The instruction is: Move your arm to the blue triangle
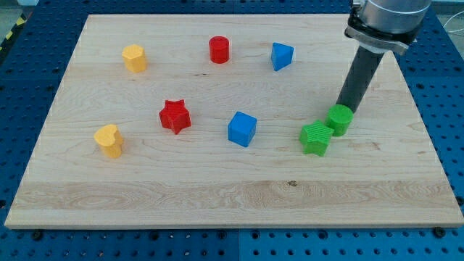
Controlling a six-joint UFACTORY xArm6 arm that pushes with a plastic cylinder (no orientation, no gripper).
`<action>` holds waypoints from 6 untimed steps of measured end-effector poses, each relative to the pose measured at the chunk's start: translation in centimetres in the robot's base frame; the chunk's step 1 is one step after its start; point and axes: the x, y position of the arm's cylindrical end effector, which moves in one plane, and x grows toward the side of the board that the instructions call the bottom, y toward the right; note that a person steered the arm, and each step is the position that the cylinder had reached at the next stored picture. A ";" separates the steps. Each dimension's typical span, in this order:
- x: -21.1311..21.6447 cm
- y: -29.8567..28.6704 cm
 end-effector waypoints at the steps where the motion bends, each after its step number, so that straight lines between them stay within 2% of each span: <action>1: 0.3 -1.2; 3: -0.9 -1.1; 6: -12.4 -3.8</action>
